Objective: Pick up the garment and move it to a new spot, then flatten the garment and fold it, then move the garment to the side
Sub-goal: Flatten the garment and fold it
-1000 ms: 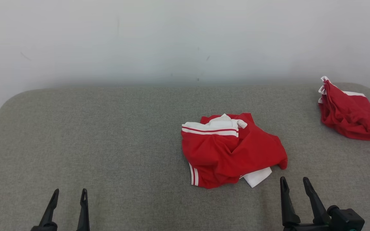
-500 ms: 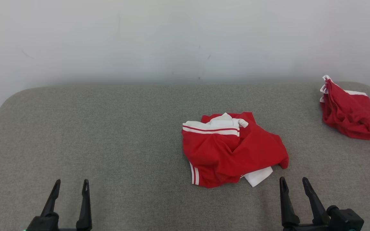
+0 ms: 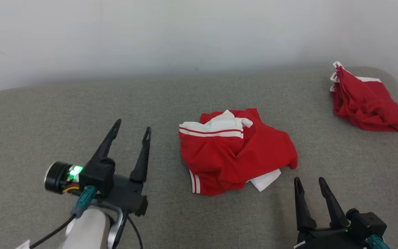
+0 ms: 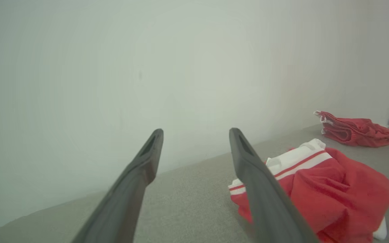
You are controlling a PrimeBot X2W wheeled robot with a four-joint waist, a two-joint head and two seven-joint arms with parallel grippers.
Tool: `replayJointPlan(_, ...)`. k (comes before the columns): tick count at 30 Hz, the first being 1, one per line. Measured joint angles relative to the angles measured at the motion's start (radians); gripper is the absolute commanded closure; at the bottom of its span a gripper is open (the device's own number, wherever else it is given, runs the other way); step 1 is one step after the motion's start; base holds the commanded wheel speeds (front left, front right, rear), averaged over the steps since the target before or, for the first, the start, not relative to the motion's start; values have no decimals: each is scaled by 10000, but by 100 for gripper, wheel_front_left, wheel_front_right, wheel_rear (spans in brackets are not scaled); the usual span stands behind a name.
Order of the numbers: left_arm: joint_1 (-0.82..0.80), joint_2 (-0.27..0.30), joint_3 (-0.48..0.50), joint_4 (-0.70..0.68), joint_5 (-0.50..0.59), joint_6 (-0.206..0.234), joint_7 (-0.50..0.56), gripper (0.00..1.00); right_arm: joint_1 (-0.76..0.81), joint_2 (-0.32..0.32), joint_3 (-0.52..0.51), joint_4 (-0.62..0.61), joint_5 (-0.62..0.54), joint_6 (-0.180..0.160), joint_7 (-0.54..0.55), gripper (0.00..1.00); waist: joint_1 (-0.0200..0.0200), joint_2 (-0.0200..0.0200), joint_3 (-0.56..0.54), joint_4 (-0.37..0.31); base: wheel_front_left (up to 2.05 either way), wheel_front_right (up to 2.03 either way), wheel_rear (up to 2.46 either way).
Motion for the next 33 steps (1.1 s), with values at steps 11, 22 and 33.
replayJointPlan(11, -2519, 265, -2489, 2226, -922, -19, 19, 0, -408, -2, -107, 33, 217, 0, 0, 0, 1, 1, 828, -1149, 0, 0, 0)
replayJointPlan(22, -3699, 579, -4466, 4374, -2313, -23, 1014, 0, -715, -2, -31, 36, 458, 0, 0, 0, 2, 0, 1492, -1996, 0, 0, 0)
replayJointPlan(33, -4486, 754, -5076, 5053, -3271, -21, 472, 100, -704, -4, -240, -25, 495, 0, 0, 0, 0, 1, 1515, -2084, 0, 0, 0)
